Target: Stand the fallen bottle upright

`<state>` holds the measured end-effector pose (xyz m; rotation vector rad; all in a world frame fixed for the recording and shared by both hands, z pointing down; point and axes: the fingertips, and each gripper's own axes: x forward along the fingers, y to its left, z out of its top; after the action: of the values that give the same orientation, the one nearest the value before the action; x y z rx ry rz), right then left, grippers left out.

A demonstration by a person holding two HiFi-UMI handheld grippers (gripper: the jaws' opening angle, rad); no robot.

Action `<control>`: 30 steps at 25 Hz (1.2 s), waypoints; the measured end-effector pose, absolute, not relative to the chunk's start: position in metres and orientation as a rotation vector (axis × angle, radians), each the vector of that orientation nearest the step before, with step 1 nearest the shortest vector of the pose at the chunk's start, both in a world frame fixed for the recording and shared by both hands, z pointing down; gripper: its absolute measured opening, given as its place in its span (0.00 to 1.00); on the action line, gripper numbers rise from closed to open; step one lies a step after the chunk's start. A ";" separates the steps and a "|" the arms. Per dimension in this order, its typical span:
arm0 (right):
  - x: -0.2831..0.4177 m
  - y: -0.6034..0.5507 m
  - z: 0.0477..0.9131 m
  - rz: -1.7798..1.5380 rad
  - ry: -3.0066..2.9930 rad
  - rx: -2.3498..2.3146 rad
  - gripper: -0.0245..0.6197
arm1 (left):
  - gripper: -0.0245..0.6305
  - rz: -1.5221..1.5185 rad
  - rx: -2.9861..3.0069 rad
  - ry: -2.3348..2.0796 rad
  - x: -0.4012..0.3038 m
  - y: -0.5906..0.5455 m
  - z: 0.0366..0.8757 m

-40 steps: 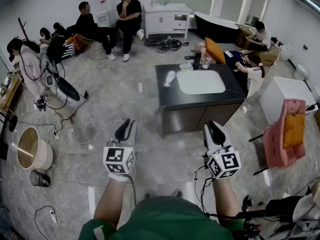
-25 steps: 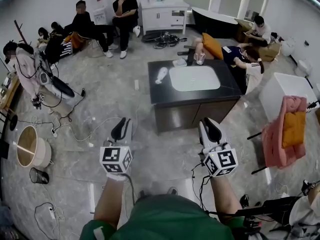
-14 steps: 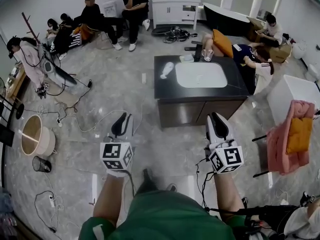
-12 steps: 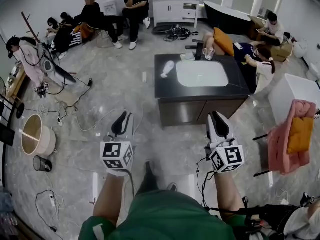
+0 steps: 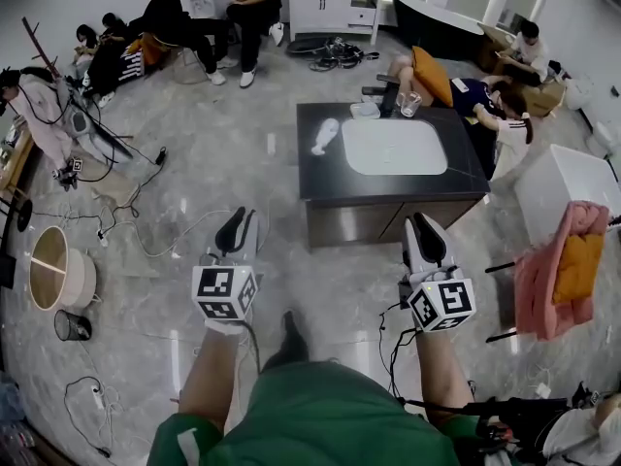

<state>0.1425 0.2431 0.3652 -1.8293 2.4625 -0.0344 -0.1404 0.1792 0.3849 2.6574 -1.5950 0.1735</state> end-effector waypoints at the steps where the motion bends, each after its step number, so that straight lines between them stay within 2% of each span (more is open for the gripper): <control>1: 0.139 0.231 0.365 -0.041 2.458 -1.837 0.15 | 0.15 0.173 2.660 -1.593 -0.145 0.166 0.386; 18: 0.070 0.082 0.370 -0.065 2.422 -1.996 0.15 | 0.15 0.144 2.689 -1.479 -0.211 -0.008 0.396; 30: 0.097 -0.004 0.394 -0.118 2.431 -1.991 0.15 | 0.16 0.171 2.684 -1.477 -0.178 -0.090 0.412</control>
<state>0.0972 -0.0042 0.3939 -1.9911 2.4314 -0.1183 -0.1776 -0.0897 0.4119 2.6837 -1.4766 0.1712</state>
